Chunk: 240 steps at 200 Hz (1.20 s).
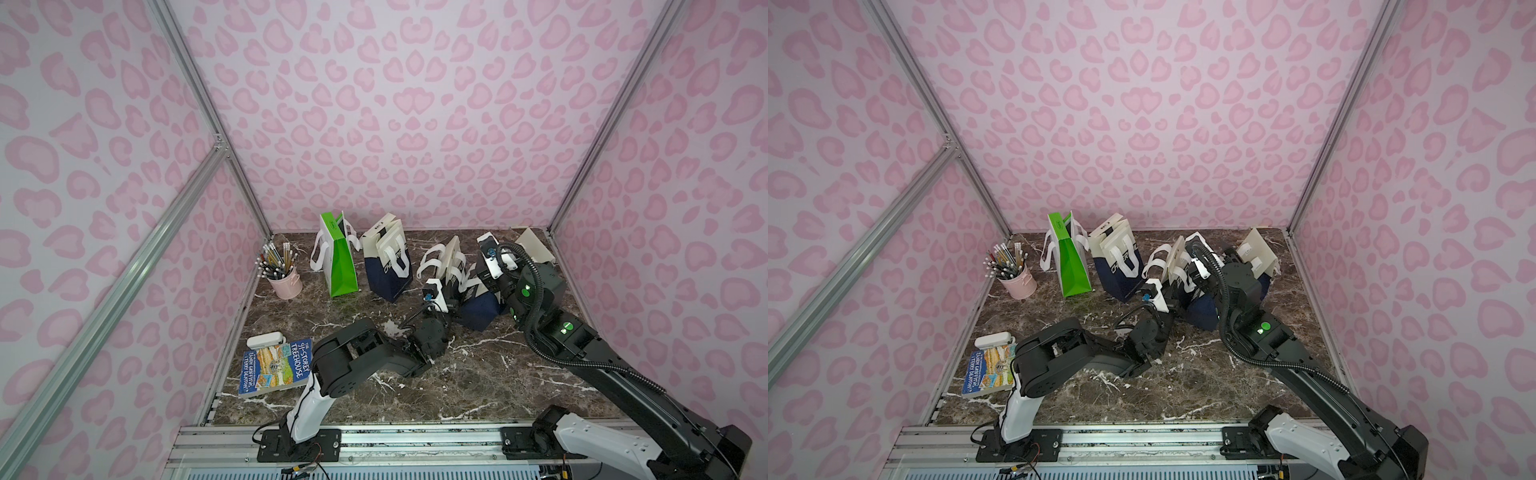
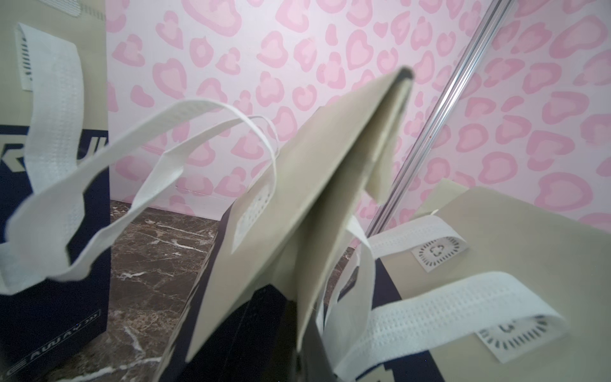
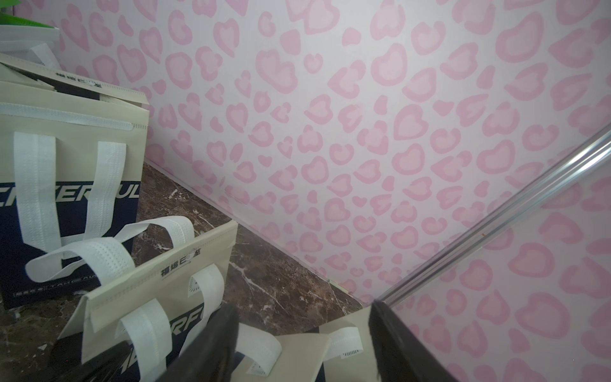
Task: Open the takeout bag
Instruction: Open the takeout bag at the center of the board.
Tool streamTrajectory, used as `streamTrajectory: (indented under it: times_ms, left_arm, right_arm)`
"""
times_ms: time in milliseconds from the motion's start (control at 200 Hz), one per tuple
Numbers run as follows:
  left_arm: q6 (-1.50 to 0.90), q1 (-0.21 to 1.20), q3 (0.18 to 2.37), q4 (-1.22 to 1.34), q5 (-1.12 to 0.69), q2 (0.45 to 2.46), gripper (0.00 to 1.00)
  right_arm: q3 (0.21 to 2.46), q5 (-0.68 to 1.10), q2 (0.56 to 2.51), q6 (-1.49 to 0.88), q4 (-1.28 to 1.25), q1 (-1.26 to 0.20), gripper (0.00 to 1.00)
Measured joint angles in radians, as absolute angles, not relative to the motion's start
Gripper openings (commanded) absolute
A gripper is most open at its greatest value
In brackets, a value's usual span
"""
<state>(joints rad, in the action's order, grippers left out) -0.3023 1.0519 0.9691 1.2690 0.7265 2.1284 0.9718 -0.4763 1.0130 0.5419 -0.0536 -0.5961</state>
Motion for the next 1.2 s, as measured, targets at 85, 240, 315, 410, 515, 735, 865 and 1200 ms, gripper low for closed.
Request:
streamTrajectory:
  times_ms: [85,240,315,410,515,735,865,1200]
  left_arm:
    - [-0.291,1.052,0.967,1.268,0.732,2.121,0.05]
    - [-0.268,1.055,0.955,1.268,0.749,2.102,0.05]
    - [-0.256,1.057,0.949,1.268,0.752,2.096,0.05]
    - [-0.234,1.063,0.944,1.268,0.76,2.089,0.05]
    - [-0.21,1.07,0.939,1.268,0.766,2.082,0.05]
    - [-0.184,1.075,0.928,1.268,0.786,2.066,0.05]
    - [-0.165,1.075,0.926,1.268,0.793,2.062,0.05]
    - [-0.159,1.077,0.916,1.268,0.796,2.057,0.05]
  right_arm:
    - [0.946,-0.472,1.018,0.56,-0.078,-0.589,0.75]
    - [0.873,-0.448,1.031,0.617,-0.158,-0.582,0.78]
    - [0.849,-0.419,1.049,0.646,-0.195,-0.582,0.8]
    - [0.842,-0.375,1.084,0.668,-0.234,-0.582,0.83]
    - [0.844,-0.32,1.111,0.672,-0.262,-0.582,0.89]
    - [0.847,-0.22,1.115,0.665,-0.268,-0.592,0.87]
    - [0.826,-0.184,1.097,0.658,-0.258,-0.602,0.87]
    - [0.789,-0.193,1.072,0.651,-0.229,-0.624,0.87]
